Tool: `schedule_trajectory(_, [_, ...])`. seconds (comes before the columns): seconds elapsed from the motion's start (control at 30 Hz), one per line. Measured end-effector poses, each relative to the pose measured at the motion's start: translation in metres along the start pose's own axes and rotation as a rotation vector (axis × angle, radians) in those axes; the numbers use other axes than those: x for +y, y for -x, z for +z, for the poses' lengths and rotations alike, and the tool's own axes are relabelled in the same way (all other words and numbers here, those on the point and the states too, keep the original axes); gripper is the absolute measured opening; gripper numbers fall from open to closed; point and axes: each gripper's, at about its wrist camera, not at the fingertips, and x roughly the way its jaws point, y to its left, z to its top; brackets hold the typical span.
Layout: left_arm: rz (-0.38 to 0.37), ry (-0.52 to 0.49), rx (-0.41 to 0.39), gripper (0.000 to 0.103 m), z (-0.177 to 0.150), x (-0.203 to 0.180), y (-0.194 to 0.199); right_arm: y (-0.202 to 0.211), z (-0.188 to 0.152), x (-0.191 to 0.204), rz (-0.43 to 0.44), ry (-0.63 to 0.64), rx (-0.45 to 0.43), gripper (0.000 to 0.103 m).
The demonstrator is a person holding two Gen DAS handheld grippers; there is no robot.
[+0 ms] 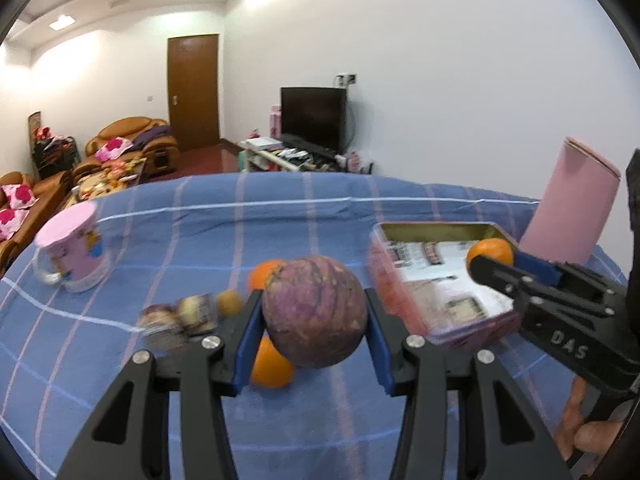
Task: Organize fruits
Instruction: 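Carry the purple root into the pink tin with the left tool while the right drops the orange there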
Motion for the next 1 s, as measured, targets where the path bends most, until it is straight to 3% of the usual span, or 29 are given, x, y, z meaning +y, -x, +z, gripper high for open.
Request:
schedule_trajectory(0.23, [-0.042,-0.063,-0.018,0.049,0.014,-0.055,-0.018,0.006,0.003,-0.054,-0.112,-0.036,-0.025,0.042])
schedule_trajectory(0.57, [-0.082,-0.11,0.041,0.049,0.019,-0.111,-0.058,-0.005,-0.002,-0.109,-0.187,-0.069,0.02,0.042])
schedule_trajectory(0.7, [-0.083,-0.101,0.063,0.049,0.017,-0.117,-0.068,-0.014,-0.005,-0.116,-0.176,-0.098,0.056,0.042])
schedule_trajectory(1.0, [-0.066,-0.12,0.123,0.049,0.01,-0.119,-0.086,-0.015,-0.005,-0.109,-0.193,-0.072,0.051,0.042])
